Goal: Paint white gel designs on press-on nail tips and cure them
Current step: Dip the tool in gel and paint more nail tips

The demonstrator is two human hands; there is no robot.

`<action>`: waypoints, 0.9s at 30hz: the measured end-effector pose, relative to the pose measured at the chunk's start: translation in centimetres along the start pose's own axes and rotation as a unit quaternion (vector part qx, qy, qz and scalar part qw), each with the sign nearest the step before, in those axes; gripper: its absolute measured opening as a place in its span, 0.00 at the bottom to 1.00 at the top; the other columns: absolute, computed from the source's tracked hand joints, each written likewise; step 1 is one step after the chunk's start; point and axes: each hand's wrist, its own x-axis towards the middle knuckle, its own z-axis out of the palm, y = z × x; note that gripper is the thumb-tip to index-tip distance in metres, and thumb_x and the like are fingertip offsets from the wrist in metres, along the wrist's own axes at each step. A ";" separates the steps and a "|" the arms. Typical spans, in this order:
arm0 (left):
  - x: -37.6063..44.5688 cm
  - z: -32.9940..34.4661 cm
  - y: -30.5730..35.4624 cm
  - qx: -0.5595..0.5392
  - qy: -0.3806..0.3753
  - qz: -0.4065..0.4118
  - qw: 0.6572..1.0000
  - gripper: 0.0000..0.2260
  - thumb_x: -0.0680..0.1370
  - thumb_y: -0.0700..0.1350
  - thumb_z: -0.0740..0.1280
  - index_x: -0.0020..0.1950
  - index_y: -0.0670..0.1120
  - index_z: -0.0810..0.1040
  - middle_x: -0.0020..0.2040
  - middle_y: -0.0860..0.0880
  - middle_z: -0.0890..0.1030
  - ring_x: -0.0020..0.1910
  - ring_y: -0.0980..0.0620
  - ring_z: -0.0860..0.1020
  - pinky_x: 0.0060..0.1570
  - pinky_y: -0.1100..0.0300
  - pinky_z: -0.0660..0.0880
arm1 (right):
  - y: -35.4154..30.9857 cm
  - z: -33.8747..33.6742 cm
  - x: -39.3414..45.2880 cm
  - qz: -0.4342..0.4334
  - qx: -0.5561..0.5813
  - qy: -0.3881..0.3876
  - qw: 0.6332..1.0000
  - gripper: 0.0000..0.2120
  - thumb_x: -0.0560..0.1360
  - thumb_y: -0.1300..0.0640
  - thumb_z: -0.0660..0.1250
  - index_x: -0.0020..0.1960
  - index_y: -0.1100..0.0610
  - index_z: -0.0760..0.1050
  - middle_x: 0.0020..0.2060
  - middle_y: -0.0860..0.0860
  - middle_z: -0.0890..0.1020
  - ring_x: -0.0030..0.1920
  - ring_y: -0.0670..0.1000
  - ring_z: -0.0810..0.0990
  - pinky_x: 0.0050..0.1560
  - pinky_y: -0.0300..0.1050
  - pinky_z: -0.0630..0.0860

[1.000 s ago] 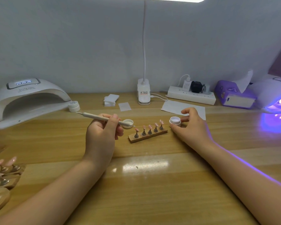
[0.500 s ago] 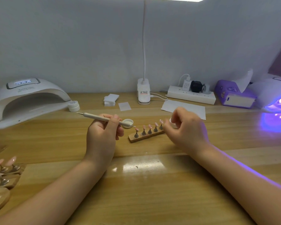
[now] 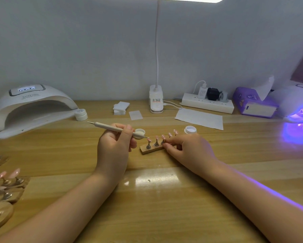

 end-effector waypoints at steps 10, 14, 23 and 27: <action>-0.1 0.2 0.1 0.007 -0.005 0.012 1.000 0.09 0.80 0.42 0.62 0.42 0.44 0.77 0.27 0.53 0.78 0.30 0.59 0.75 0.31 0.67 0.73 | -0.6 -0.1 0.3 0.011 -0.046 -0.030 0.998 0.13 0.79 0.42 0.60 0.55 0.41 0.81 0.41 0.45 0.83 0.44 0.49 0.79 0.37 0.43 0.73; -0.1 0.3 0.0 0.012 -0.008 0.019 1.000 0.09 0.80 0.42 0.62 0.42 0.44 0.77 0.27 0.53 0.78 0.30 0.59 0.76 0.32 0.67 0.73 | -0.9 0.0 0.2 -0.027 -0.122 -0.006 0.992 0.16 0.80 0.43 0.56 0.54 0.45 0.81 0.41 0.47 0.84 0.42 0.49 0.80 0.33 0.40 0.70; -0.4 0.2 0.1 0.031 -0.029 0.055 0.998 0.07 0.80 0.45 0.64 0.42 0.46 0.76 0.29 0.53 0.79 0.31 0.60 0.76 0.34 0.69 0.73 | -1.5 -0.4 -0.6 -0.065 -0.064 0.035 0.995 0.13 0.80 0.48 0.60 0.54 0.48 0.82 0.42 0.47 0.84 0.43 0.49 0.81 0.39 0.46 0.76; -0.8 0.3 0.9 0.054 -0.042 0.121 0.990 0.06 0.78 0.48 0.62 0.44 0.47 0.75 0.34 0.53 0.81 0.34 0.59 0.79 0.36 0.69 0.74 | -1.8 -0.6 -0.9 -0.081 0.050 0.084 0.992 0.09 0.78 0.55 0.65 0.48 0.57 0.83 0.37 0.50 0.83 0.38 0.50 0.78 0.39 0.50 0.75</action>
